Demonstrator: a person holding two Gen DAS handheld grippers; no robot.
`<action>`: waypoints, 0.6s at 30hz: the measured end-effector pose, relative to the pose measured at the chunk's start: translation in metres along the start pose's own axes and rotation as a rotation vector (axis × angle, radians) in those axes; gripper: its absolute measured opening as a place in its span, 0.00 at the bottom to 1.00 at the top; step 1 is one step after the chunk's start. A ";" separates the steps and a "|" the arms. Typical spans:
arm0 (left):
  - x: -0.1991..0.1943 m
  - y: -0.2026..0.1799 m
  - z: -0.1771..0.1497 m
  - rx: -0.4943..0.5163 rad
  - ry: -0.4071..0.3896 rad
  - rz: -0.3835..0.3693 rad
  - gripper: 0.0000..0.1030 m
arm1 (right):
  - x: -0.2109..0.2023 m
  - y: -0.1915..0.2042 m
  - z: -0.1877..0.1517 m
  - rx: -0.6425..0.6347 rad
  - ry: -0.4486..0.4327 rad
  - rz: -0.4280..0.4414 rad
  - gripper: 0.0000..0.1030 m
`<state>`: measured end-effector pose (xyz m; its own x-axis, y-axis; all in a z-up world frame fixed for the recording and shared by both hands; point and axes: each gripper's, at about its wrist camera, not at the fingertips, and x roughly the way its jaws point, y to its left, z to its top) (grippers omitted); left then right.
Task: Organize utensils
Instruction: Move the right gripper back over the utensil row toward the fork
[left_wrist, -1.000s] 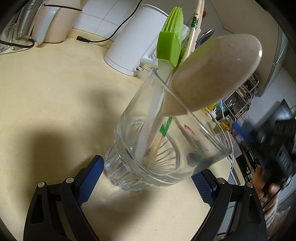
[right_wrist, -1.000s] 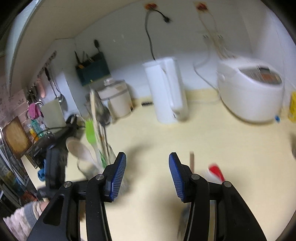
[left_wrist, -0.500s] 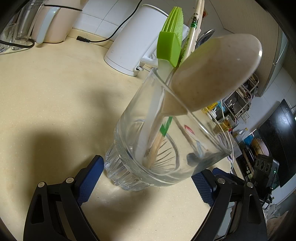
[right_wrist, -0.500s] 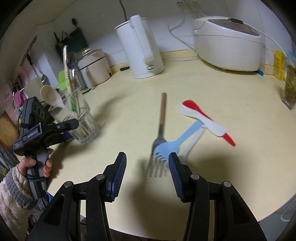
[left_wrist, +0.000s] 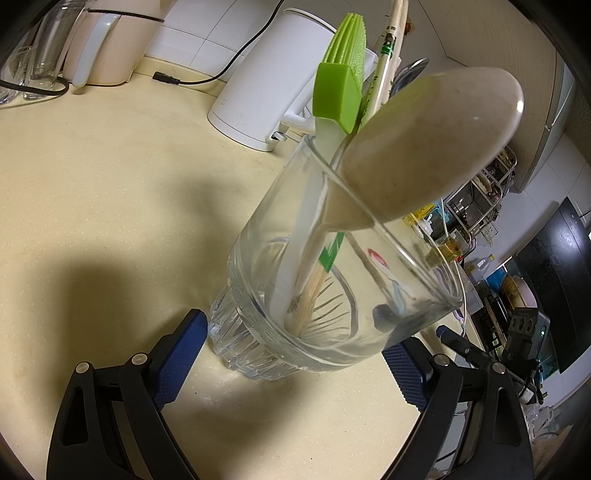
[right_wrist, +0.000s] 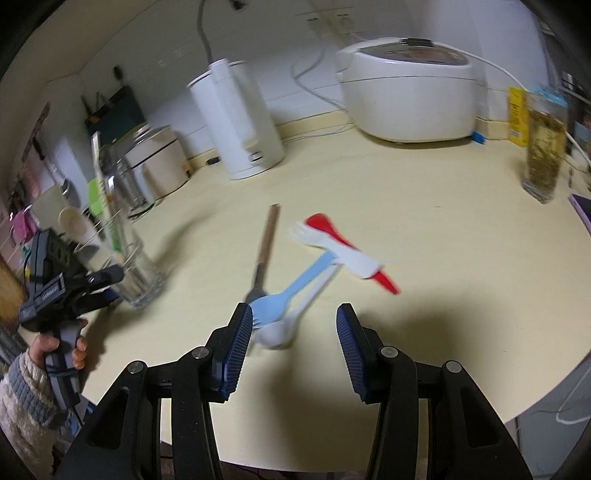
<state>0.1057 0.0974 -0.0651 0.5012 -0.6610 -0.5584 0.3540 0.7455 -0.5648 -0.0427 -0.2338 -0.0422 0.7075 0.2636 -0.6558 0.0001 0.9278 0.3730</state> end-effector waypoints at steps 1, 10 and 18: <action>0.000 0.000 0.000 0.000 0.000 0.000 0.91 | -0.001 -0.004 0.001 0.012 -0.002 -0.004 0.47; 0.000 0.000 0.000 0.000 0.000 0.000 0.91 | 0.003 0.001 -0.001 -0.018 0.016 0.024 0.47; 0.000 0.000 0.000 0.000 0.000 0.000 0.91 | 0.025 0.038 0.009 -0.143 0.055 0.021 0.37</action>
<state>0.1057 0.0974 -0.0651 0.5012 -0.6611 -0.5583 0.3540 0.7454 -0.5648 -0.0190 -0.1946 -0.0385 0.6663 0.2935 -0.6854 -0.1179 0.9492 0.2918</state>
